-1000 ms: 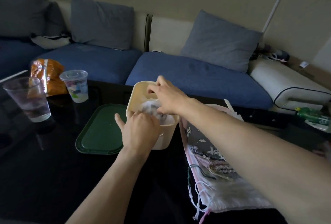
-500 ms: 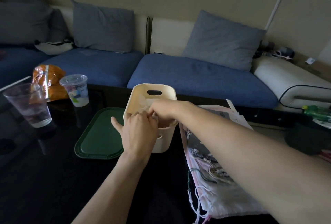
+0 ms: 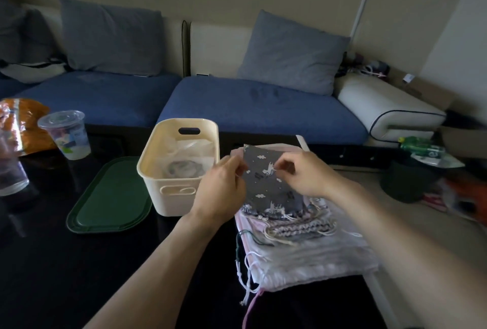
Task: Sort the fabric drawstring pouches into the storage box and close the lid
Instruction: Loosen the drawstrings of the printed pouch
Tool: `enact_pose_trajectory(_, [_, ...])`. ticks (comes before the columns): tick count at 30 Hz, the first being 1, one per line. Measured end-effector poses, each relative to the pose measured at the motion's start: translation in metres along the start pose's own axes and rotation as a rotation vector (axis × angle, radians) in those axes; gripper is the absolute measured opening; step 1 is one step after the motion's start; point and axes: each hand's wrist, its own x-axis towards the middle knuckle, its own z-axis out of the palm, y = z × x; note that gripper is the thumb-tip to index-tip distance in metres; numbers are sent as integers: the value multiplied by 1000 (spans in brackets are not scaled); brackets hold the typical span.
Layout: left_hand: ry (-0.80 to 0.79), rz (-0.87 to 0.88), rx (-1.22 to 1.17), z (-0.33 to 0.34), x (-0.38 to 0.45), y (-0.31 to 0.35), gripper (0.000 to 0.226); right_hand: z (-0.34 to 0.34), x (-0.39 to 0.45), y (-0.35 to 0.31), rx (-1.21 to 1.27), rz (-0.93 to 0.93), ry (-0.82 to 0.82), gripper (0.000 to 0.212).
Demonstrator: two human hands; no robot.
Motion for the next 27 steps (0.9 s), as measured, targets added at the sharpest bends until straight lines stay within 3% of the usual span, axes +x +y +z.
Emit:
enact_pose_trajectory(2, [-143, 5, 0, 15, -2, 2, 30, 10, -19, 21, 35, 55, -53, 2])
enact_pose_trajectory(6, [-389, 1, 134, 39, -11, 6, 42, 27, -38, 42, 79, 172, -186, 26])
enact_pose_trajectory(11, [-698, -160, 302, 52, -25, -5, 41, 38, -47, 41, -13, 125, -282, 37])
enact_pose_trajectory(14, [-648, -125, 282, 54, -21, -10, 30, 50, -46, 40, -137, 149, -330, 29])
enact_pose_trajectory(17, [-533, -122, 222, 53, -17, -14, 7, 59, -41, 46, -142, 206, -253, 25])
enact_pose_trajectory(19, [-443, -117, 171, 54, -15, -18, 5, 59, -39, 49, -105, 219, -207, 23])
enact_pose_trajectory(23, [-405, -142, 121, 48, -14, -19, 38, 47, -38, 49, 148, 202, 55, 30])
enact_pose_trajectory(25, [-401, -117, 155, 47, -13, -21, 30, 39, -40, 46, 323, 228, 166, 28])
enact_pose_trajectory(27, [-378, -143, 161, 44, -11, -21, 19, 34, -42, 44, 668, 330, 182, 25])
